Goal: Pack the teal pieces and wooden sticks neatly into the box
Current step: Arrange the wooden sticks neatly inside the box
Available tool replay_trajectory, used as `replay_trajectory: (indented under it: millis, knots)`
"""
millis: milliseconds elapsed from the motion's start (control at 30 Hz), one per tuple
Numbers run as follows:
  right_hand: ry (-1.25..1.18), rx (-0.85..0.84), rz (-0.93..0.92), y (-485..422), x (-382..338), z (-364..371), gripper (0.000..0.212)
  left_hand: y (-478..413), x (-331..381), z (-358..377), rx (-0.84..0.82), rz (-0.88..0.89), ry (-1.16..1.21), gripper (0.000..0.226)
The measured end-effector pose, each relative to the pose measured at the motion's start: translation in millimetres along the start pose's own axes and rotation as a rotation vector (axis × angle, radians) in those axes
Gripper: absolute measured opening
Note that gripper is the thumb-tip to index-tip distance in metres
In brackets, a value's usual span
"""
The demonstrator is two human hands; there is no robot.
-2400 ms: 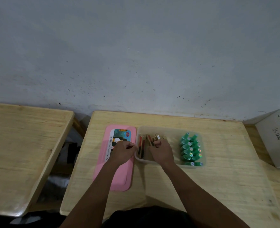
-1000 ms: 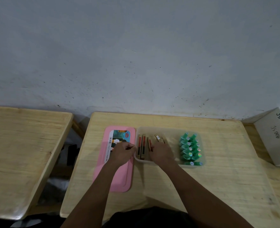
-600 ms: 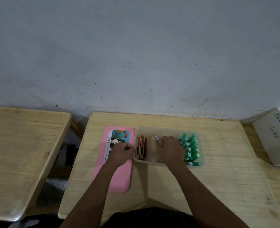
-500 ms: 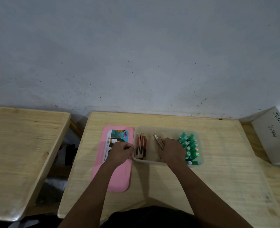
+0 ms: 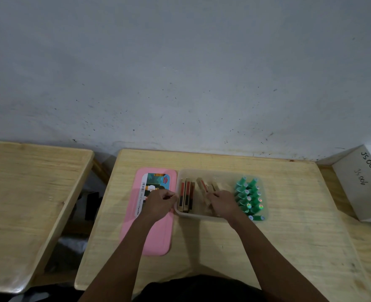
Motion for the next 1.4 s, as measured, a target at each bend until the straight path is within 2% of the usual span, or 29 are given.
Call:
replay_trajectory:
  millis: [200,333,533,600,700,800,1033,1400]
  knots:
    - [0.12,-0.005,-0.097,-0.2,-1.6,8.1,0.022,0.9,-0.7,0.0,0.001,0.005,-0.012,0.02]
    - [0.334,-0.029,-0.124,-3.3,-7.8,28.2,0.02,0.8,-0.2,-0.1,0.007,0.006,-0.015,0.019]
    - [0.588,0.012,-0.178,-1.2,-14.5,47.8,0.034,1.3,0.7,-0.4,0.01,0.021,-0.02,0.017]
    - [0.601,-0.007,-0.189,-1.4,-14.0,44.1,0.035,1.2,1.2,-0.2,0.007,0.02,-0.014,0.013]
    - [0.637,0.143,-0.184,-0.6,-8.4,25.6,0.033,0.1,0.1,0.3,0.0,0.016,-0.003,0.012]
    - [0.775,0.298,-0.212,0.5,1.3,9.3,0.031,-0.4,-2.4,-0.1,0.003,0.014,-0.005,0.012]
    - [0.964,0.25,-0.21,-5.0,-1.6,17.4,0.014,-0.6,-2.9,1.2,0.01,0.01,0.003,0.012]
    - [1.055,0.251,-0.285,-5.1,-13.9,23.4,0.012,-1.9,-5.0,1.7,0.009,0.008,0.001,0.019]
Point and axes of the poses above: each hand's wrist, its own y-axis away from the middle knuckle, its own z-axis out of the palm, x = y × z, the point moved 2 cm from there along -y, towards the middle knuckle, and after that the axes turned 7 degrees about x, right-handed, at the moved point
